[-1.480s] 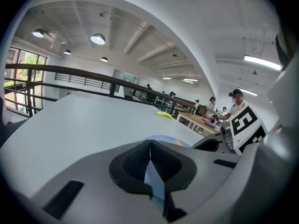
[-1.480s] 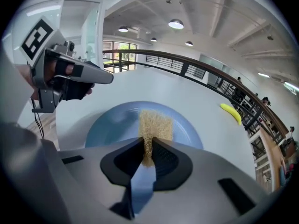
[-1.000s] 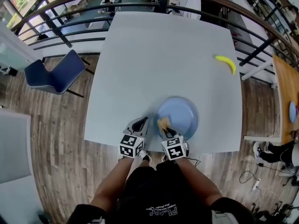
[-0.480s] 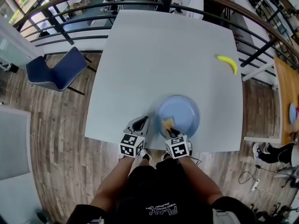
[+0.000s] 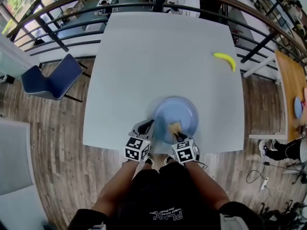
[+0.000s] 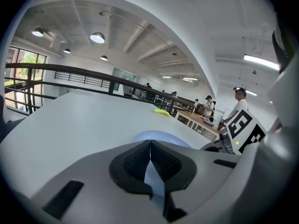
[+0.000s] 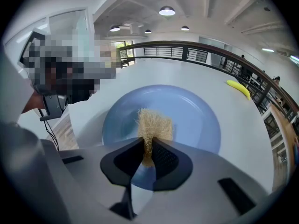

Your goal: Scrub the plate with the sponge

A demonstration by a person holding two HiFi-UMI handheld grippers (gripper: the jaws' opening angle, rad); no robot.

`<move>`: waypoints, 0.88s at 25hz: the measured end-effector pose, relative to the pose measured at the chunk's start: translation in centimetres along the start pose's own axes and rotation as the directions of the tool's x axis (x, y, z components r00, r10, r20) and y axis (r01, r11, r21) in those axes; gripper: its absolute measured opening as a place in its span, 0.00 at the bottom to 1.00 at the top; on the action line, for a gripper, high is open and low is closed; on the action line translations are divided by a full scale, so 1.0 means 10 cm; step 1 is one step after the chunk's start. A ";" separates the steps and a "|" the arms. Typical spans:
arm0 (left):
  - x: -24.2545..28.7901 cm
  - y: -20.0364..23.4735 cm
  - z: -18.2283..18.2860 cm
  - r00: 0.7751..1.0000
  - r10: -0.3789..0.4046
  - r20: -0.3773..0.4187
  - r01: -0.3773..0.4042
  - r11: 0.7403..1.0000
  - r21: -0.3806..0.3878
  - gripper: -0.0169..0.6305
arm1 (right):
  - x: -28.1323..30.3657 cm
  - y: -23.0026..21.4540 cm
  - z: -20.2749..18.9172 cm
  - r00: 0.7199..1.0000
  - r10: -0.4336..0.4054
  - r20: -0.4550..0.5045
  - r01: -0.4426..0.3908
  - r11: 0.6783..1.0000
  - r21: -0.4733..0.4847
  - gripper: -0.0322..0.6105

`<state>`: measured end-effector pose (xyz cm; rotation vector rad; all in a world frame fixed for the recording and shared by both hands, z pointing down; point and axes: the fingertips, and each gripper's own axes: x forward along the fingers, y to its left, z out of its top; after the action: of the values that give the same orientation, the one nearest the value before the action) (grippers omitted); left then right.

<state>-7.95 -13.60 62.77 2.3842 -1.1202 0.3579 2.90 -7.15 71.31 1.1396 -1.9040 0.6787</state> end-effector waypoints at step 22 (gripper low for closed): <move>0.15 -0.28 0.23 1.000 -0.009 -0.006 0.009 0.999 0.053 0.05 | -0.32 -0.51 0.52 0.983 -0.012 0.181 -0.006 0.995 0.098 0.14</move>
<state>-4.76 -14.28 60.59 2.4317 -1.1105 0.3958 6.46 -11.90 66.07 1.3043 -2.0389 0.6928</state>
